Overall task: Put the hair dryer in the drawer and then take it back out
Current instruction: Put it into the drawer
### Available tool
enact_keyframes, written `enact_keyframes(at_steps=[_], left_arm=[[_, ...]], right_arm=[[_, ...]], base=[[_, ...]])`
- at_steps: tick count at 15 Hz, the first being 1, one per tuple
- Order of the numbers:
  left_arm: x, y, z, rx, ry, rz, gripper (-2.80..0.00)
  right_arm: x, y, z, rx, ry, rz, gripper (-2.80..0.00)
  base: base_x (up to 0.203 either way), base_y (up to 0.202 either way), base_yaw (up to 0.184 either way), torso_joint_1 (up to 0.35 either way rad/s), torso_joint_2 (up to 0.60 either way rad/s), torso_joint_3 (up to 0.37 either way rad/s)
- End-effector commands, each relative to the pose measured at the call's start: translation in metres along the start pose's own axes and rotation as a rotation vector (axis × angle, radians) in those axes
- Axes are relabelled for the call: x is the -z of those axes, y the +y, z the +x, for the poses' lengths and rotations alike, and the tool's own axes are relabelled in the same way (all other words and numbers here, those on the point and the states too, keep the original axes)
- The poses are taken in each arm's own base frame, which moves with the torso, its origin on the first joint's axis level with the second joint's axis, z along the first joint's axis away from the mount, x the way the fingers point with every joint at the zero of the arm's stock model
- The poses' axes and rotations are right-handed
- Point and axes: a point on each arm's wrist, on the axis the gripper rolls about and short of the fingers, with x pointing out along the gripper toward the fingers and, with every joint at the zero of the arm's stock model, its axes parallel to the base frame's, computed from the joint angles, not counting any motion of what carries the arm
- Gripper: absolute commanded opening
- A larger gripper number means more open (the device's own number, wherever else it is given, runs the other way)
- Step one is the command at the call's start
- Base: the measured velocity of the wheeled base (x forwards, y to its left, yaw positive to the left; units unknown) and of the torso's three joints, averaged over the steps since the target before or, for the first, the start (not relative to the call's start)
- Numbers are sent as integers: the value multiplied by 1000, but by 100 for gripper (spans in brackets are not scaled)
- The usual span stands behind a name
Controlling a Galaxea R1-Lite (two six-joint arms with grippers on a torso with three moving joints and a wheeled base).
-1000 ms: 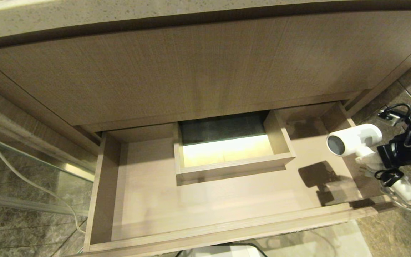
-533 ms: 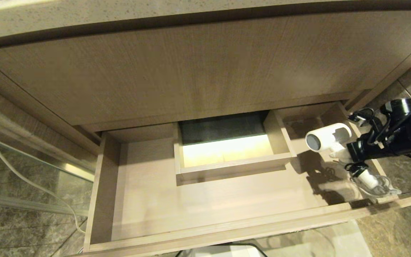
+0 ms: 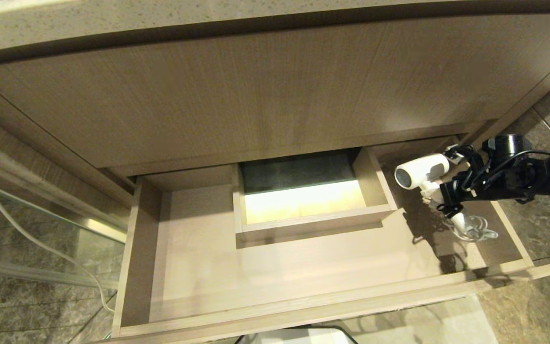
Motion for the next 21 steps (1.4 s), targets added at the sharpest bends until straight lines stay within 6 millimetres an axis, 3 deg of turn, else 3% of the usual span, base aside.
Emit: enact_keyframes(at_steps=[1, 8, 11, 14, 15, 18, 21], left_arm=[[0, 0, 0, 0, 1, 0, -280], [0, 0, 0, 0, 1, 0, -280], [0, 0, 0, 0, 0, 0, -280], [0, 0, 0, 0, 0, 0, -280], [0, 0, 0, 0, 1, 0, -280], [0, 0, 0, 0, 0, 0, -280], [0, 0, 0, 0, 0, 0, -280]], right_arm=[[9, -8, 20, 2, -12, -9, -280], [14, -19, 53, 7, -47, -32, -280], [24, -13, 72, -19, -27, -31, -280], [28, -9, 76, -40, -21, -27, -280], [27, -9, 77, -44, -28, -35, 0], [16, -13, 76, -21, -74, -69, 0], [-3, -15, 51, 12, -112, -72, 0]], base=[[0, 0, 0, 0, 0, 0], [0, 0, 0, 0, 0, 0], [0, 0, 0, 0, 0, 0], [0, 0, 0, 0, 0, 0], [0, 0, 0, 0, 0, 0], [0, 0, 0, 0, 0, 0], [0, 0, 0, 0, 0, 0]])
